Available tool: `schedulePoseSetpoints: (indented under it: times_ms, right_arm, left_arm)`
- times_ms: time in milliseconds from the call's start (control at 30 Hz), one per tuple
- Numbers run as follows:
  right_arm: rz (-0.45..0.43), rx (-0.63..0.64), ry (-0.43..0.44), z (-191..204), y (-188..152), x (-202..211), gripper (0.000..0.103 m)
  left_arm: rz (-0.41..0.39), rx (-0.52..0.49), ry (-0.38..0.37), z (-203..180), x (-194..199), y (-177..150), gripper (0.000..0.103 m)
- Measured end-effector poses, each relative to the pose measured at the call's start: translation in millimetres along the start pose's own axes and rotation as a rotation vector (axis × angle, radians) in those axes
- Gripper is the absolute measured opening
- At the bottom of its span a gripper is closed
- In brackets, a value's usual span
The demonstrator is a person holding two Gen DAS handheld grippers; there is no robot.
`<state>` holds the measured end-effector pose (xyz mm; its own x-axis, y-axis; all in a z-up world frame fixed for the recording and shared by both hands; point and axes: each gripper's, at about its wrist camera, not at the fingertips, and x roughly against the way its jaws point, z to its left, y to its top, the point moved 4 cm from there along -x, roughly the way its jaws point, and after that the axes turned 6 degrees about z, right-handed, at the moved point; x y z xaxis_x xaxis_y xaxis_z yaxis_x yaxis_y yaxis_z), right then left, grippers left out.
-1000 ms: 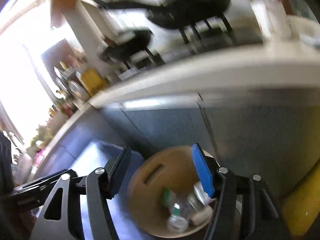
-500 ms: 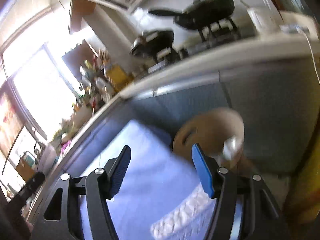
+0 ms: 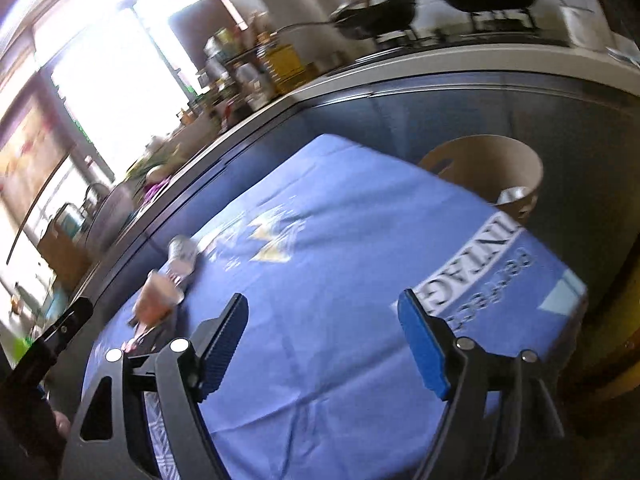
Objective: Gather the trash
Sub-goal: 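Release the carton and packet into the bin, return both grippers to the table, then grasp the snack wrapper with the right gripper while the left gripper grasps a red wrapper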
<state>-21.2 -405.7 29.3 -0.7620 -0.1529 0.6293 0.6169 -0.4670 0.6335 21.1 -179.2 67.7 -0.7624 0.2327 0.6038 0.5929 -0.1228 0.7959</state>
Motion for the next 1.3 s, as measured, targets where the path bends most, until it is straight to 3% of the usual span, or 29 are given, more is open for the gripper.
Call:
schedulePoseSetpoints:
  times_ms: [233, 567, 867, 967, 1167, 1300]
  right_arm:
    - [0.050, 0.102, 0.044, 56, -3, -15, 0.075]
    - [0.152, 0.214, 0.111, 118, -20, -58, 0.075]
    - [0.276, 0.343, 0.181, 162, -50, -95, 0.075]
    - [0.333, 0.335, 0.228, 172, -54, -109, 0.075]
    - [0.513, 0.155, 0.387, 192, -40, -160, 0.059]
    - [0.610, 0.065, 0.427, 203, -34, -204, 0.041]
  left_arm:
    - [-0.019, 0.074, 0.106, 57, 8, -9, 0.060]
    - [0.029, 0.127, 0.209, 124, -9, -20, 0.060]
    - [0.116, 0.286, 0.330, 239, -4, -60, 0.060]
    - [0.131, 0.325, 0.294, 252, -4, -66, 0.060]
    - [0.155, 0.325, 0.142, 233, -20, -63, 0.060]
    - [0.175, 0.319, 0.076, 217, -38, -55, 0.060]
